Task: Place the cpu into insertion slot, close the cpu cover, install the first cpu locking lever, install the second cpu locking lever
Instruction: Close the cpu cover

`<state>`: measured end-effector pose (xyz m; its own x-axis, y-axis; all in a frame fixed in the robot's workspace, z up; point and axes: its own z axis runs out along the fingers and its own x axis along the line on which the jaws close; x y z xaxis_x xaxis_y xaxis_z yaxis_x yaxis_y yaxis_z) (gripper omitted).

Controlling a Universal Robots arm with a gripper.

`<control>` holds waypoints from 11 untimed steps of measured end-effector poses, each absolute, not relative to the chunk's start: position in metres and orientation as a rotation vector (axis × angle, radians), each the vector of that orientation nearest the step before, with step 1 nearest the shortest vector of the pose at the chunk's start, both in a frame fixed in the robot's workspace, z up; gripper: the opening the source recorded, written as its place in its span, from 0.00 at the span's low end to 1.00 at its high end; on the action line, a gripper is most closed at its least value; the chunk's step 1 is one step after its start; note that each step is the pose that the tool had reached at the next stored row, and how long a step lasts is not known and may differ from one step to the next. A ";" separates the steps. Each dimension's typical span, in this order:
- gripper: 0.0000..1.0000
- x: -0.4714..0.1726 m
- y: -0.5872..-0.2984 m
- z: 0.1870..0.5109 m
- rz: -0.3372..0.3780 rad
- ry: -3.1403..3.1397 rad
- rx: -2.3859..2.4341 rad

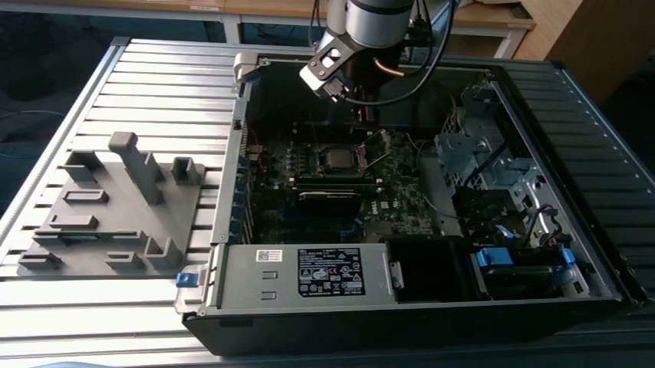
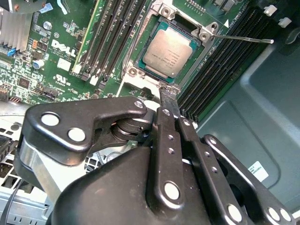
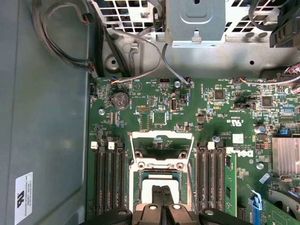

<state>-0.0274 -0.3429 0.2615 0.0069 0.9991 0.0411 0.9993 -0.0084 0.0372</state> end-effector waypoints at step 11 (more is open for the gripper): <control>0.11 -0.027 -0.343 0.264 -0.087 -2.210 -2.227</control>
